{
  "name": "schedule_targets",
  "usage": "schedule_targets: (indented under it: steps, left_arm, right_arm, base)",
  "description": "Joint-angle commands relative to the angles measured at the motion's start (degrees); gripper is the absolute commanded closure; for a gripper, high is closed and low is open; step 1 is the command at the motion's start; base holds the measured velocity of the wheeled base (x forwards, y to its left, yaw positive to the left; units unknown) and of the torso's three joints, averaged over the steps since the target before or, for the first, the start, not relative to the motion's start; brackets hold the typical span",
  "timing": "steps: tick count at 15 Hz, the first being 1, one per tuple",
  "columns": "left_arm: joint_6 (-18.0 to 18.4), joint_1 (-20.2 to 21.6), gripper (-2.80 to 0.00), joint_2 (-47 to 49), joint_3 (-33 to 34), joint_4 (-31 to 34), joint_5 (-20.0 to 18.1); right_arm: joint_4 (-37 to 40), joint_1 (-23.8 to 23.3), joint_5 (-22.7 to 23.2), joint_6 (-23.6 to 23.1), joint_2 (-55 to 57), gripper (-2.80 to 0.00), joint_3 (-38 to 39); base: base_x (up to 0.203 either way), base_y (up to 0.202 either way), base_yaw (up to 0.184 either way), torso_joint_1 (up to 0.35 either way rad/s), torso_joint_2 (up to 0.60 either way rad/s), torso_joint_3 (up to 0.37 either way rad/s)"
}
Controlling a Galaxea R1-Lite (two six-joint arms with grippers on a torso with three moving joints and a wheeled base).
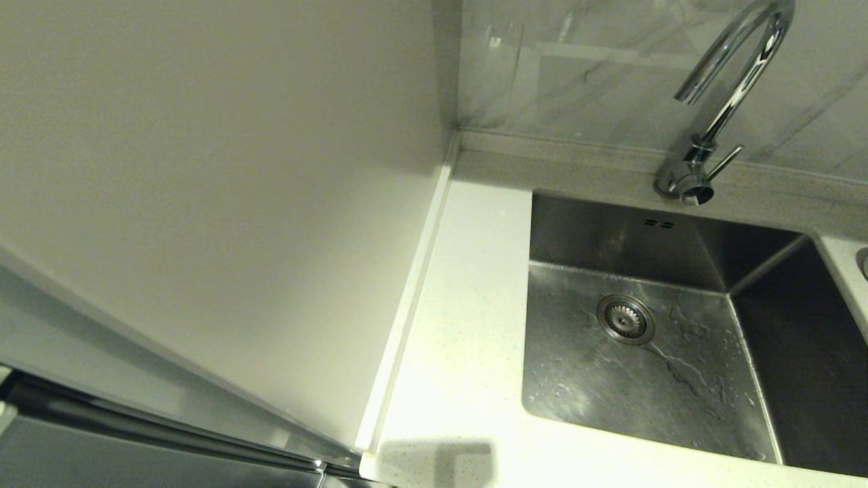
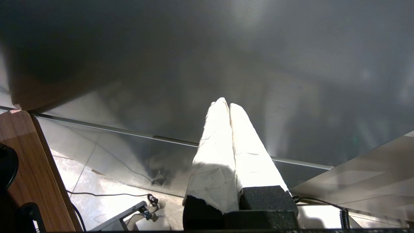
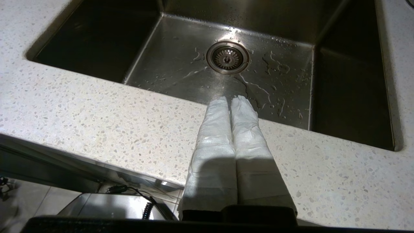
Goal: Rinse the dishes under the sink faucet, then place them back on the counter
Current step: Put a bowl into the sink
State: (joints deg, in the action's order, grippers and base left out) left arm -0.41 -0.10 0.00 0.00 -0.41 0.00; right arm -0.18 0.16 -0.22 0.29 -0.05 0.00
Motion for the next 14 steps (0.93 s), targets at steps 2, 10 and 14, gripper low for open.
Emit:
schedule_targets:
  steps: [2,10,14]
  left_arm:
    - [-0.02,0.01,0.00,0.00,0.18,-0.02,0.00]
    - [-0.02,0.01,0.00,0.00,0.18,-0.02,0.00]
    - [-0.02,0.01,0.00,0.00,0.18,-0.02,0.00]
  right_arm:
    - [0.01,0.02,-0.04,0.06,0.05,0.00,0.00]
    - [-0.39,0.02,-0.60,-0.16,0.05,0.00,0.00]
    - [-2.54,0.02,-1.02,0.14,0.05,0.00,-4.81]
  base:
    - [0.000,0.000,0.000,0.000,0.00,0.000]
    - [0.000,0.000,0.000,0.000,0.00,0.000]
    - [0.000,0.000,0.000,0.000,0.00,0.000]
